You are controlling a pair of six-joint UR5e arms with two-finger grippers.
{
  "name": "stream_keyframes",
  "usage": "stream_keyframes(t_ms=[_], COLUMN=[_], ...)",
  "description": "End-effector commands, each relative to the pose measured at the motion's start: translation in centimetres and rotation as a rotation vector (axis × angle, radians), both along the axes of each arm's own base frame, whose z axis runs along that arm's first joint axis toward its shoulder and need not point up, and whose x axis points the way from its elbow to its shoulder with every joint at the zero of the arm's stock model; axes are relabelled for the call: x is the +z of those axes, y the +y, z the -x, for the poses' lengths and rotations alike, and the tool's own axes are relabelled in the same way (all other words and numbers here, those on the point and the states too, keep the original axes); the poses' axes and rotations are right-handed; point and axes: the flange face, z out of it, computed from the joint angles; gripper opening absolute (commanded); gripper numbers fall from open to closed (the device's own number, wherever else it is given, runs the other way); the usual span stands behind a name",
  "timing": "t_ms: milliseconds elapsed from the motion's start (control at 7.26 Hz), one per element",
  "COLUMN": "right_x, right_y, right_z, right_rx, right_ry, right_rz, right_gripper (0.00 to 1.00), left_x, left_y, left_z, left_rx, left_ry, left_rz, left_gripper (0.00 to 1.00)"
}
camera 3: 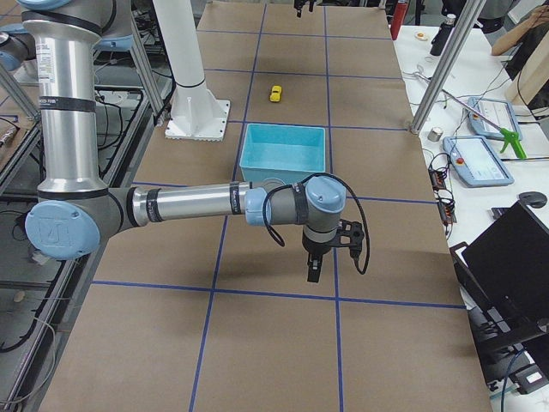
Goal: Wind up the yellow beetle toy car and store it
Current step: 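Move the left gripper over the yellow beetle toy car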
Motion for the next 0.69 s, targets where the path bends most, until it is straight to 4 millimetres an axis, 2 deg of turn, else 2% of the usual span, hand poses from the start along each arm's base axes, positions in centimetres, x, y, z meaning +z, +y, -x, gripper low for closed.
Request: stream_keyframes(t_ms=[0, 138, 276, 413, 551], right_x=[0.0, 0.1, 0.0, 0.0, 0.0], right_y=[0.0, 0.0, -0.1, -0.1, -0.1], right_z=[0.0, 0.0, 0.0, 0.0, 0.1], right_rx=[0.000, -0.002, -0.002, -0.003, -0.005], right_ry=[0.000, 0.000, 0.000, 0.000, 0.000], right_rz=[0.000, 0.000, -0.002, -0.003, -0.003], right_gripper=[1.00, 1.00, 1.00, 1.00, 1.00], left_x=[-7.0, -8.9, -11.8, -12.3, -13.3], left_y=[2.2, 3.3, 3.1, 5.1, 6.2], left_z=[-10.3, -13.8, -17.2, -21.1, -24.6], left_rx=[0.200, 0.259, 0.266, 0.317, 0.348], left_ry=[0.064, 0.051, -0.004, -0.037, -0.108], left_rz=[-0.128, -0.148, -0.253, -0.300, -0.355], left_gripper=[1.00, 1.00, 1.00, 1.00, 1.00])
